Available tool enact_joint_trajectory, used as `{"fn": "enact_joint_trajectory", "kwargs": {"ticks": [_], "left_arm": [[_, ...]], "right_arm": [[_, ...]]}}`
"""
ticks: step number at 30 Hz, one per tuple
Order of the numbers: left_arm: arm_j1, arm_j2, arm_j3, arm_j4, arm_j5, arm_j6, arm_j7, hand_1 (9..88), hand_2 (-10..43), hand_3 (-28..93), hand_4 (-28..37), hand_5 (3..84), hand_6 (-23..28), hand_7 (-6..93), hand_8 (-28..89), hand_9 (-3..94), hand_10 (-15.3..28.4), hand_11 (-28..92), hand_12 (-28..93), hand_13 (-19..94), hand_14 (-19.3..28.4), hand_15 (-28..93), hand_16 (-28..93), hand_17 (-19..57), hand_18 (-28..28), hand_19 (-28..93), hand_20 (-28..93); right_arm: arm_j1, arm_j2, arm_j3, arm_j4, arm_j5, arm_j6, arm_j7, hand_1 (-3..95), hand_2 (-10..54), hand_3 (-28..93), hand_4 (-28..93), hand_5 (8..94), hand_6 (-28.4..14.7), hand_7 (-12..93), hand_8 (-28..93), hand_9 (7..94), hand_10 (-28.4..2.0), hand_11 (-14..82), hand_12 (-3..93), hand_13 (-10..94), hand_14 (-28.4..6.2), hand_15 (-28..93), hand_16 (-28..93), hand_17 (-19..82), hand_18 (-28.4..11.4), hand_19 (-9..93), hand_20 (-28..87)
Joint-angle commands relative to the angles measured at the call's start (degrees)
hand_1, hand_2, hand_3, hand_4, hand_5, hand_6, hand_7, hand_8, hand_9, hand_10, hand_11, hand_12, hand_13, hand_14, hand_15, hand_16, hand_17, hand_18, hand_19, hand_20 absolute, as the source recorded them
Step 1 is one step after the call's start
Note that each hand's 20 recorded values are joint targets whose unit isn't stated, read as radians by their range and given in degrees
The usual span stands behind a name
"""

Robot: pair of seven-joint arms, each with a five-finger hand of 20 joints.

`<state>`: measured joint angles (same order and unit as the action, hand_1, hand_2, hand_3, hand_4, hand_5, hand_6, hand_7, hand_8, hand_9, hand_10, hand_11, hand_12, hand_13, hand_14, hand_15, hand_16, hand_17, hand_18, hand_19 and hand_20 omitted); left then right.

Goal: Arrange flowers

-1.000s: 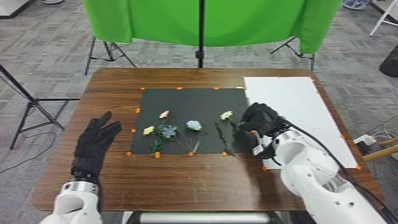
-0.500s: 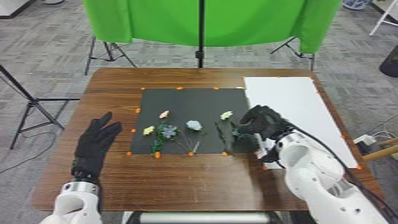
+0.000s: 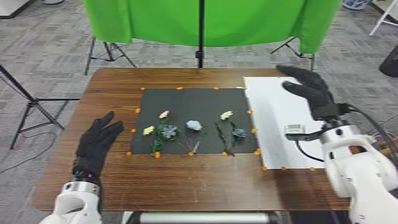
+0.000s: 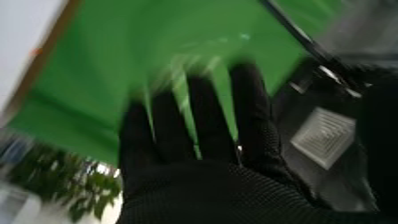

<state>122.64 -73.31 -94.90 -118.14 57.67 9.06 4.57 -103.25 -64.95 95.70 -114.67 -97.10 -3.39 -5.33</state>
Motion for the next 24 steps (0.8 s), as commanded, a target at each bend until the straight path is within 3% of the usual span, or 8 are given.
{"fn": "enact_joint_trajectory", "kwargs": {"ticks": [1,3,6,10,13,15,24], "left_arm": [[1.19,-0.16,-0.37,-0.85,3.55,-2.58,0.98,20.5,1.1,64,-25.8,39.0,3.7,5.8,-5,44.1,12.1,15,16,33,15.0,9,6,1.3,13.3,6,19],[1.08,-0.10,-0.40,-1.14,4.87,-3.53,1.54,20.4,0.9,64,-25.6,39.2,3.8,5.8,-5,44.1,12.1,15,16,33,14.9,9,6,1.3,13.3,6,19],[0.87,-0.06,-0.13,-1.62,6.74,-4.99,2.97,20.4,0.6,64,-25.5,39.5,3.8,5.9,-5,44.2,12.0,15,15,33,14.9,9,6,1.4,13.3,6,18],[1.12,0.24,-0.31,-2.34,8.89,-7.40,5.31,20.4,-0.1,64,-25.2,39.9,3.7,5.9,-5,44.5,12.1,15,15,33,14.8,9,6,2.3,12.7,4,18],[1.16,0.33,-0.01,-2.56,8.23,-7.07,6.91,21.0,-0.8,64,-24.8,40.5,3.8,5.8,-5,44.4,12.2,14,15,33,14.3,9,5,5.8,11.7,4,19],[1.27,0.20,0.48,-2.48,7.97,-5.56,7.93,21.2,-1.4,65,-24.6,41.0,3.8,5.8,-5,44.0,12.2,14,15,33,14.1,9,5,8.5,12.0,6,21],[1.49,-0.41,0.69,-2.66,7.15,-5.46,8.27,20.6,-2.7,67,-25.6,42.2,3.1,6.7,-5,44.8,11.8,14,16,34,14.2,10,4,8.7,11.4,3,22]], "right_arm": [[-9.99,-5.63,1.82,-0.54,24.65,1.44,-8.87,3.9,-3.9,78,-17,24.5,2.3,8,-8,25.7,-10.3,-0.5,9.3,13,-6.3,-8,14,1,-6.6,0,21],[-12.93,-7.98,3.07,-2.05,25.77,1.76,-9.22,3.0,-4.6,78,-17,23.1,2.4,9,-8,25.1,-10.2,-0.8,9.0,13,-5.9,-10,15,2,-6.3,-2,20],[-16.67,-10.66,5.26,-3.41,26.71,-1.49,-7.35,2.0,-4.4,78,-18,24.1,2.1,10,-9,26.8,-10.1,-0.1,8.9,19,-7.7,-6,16,8,-9.6,-1,19],[-19.87,-11.60,6.25,-4.17,27.18,-5.04,-3.87,1.9,-1.9,77,-17,29.6,1.1,9,-8,31.8,-12.2,1.8,8.6,22,-8.8,1,10,11,-11.5,0,19],[-20.95,-12.06,5.87,-4.58,27.09,-5.67,-3.30,1.8,-1.3,77,-18,30.9,0.8,8,-8,32.5,-12.8,2.0,8.6,21,-9.1,3,7,12,-11.6,0,19],[-20.99,-12.42,5.48,-4.60,26.67,-5.97,-3.18,1.8,-1.0,77,-18,31.2,0.7,8,-8,32.7,-12.9,2.1,8.7,21,-9.2,4,6,12,-12.1,0,19],[-19.75,-13.53,4.81,-4.14,25.53,-7.76,-2.52,2.5,0.3,76,-17,32.9,0.4,9,-8,34.4,-13.0,2.7,9.2,23,-10.3,6,6,13,-13.2,1,20]]}}
